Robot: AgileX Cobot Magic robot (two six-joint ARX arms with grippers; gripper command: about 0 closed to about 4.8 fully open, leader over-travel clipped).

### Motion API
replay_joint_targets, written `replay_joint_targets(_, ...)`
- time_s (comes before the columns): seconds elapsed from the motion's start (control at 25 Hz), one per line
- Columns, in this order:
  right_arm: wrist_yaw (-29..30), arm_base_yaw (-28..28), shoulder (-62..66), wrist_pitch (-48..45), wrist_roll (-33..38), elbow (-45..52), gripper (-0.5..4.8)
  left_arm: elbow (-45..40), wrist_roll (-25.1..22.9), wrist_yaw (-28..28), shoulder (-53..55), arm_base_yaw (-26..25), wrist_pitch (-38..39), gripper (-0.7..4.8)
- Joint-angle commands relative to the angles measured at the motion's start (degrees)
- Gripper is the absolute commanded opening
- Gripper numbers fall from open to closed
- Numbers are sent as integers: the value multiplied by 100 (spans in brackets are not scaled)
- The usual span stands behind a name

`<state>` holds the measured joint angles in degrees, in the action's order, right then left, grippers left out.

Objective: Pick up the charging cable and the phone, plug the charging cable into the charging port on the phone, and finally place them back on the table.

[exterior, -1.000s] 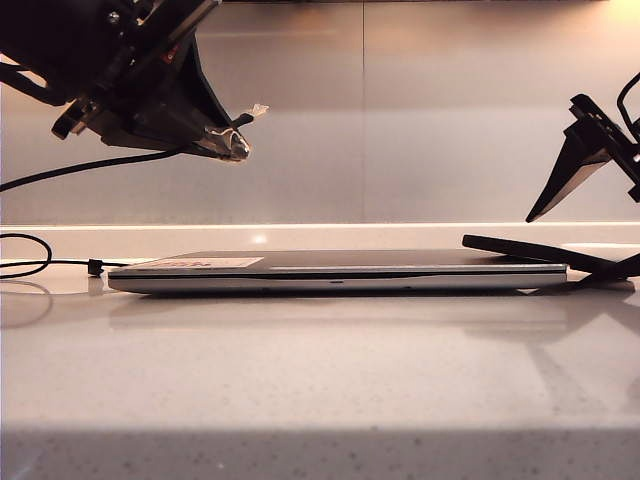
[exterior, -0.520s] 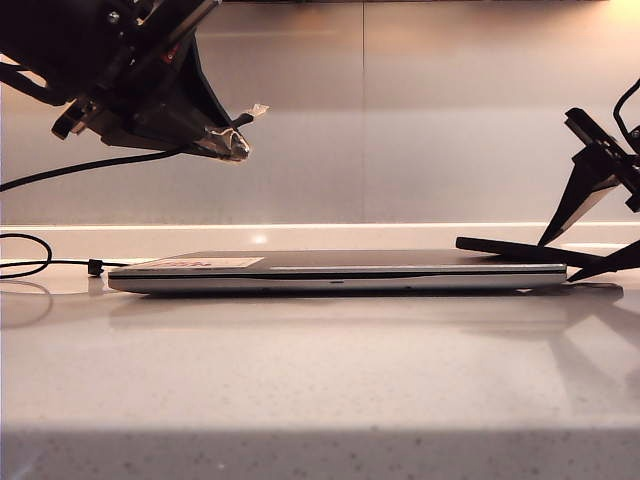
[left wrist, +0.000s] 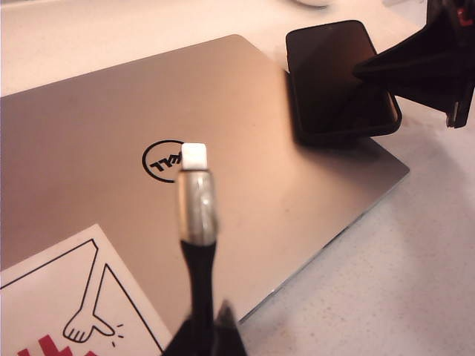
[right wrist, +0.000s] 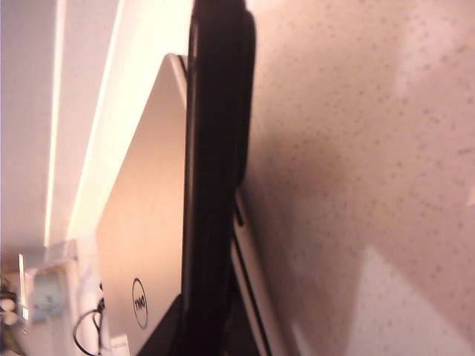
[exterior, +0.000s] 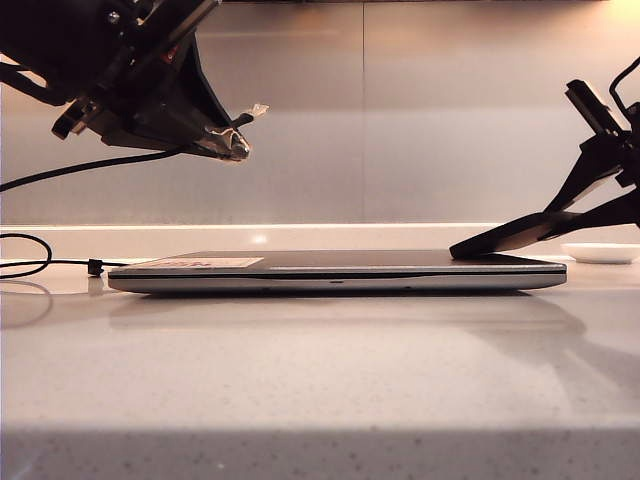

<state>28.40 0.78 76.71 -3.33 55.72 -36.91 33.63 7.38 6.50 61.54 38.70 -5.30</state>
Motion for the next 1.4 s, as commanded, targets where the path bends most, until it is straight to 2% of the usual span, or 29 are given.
replay_joint_targets(0.04, -350, 22, -308, 787, -715, 44, -6, 9, 15, 20, -17, 7, -77, -7)
replay_joint_targets(0.16, -476, 26, -723, 1338, -1134, -186, -6, 9, 15, 20, -17, 4, -77, -7)
replay_joint_targets(0.24, -614, 35, -1069, 2291, -1825, -634, -6, 11, 15, 20, -17, 7, -77, -7)
replay_joint_targets(0.28, -761, 52, -1226, 3060, -2245, -1047, -6, 11, 15, 20, -17, 7, -77, -7)
replay_joint_targets(0.48, -1117, 170, -1327, 5066, -3141, -2369, -6, 11, 15, 20, -17, 7, -77, -7)
replay_joint_targets(0.64, -1617, 459, -1325, 6004, -3504, -3016, -6, 11, 15, 20, -17, 7, -77, -7)
replay_joint_targets(0.76, -2129, 918, -1322, 6693, -3672, -3355, -6, 11, 15, 20, -17, 7, -77, -7)
replay_joint_targets(0.84, -2374, 1268, -1318, 7027, -3670, -3399, -6, 11, 15, 20, -17, 7, -74, -7)
replay_joint_targets(1.08, -2634, 1735, -1010, 7589, -3672, -3394, -6, 11, 15, 20, -17, 7, -77, -7)
replay_joint_targets(1.4, -2726, 1834, -420, 7619, -3849, -3383, -6, 11, 17, 17, -17, 7, -77, -7)
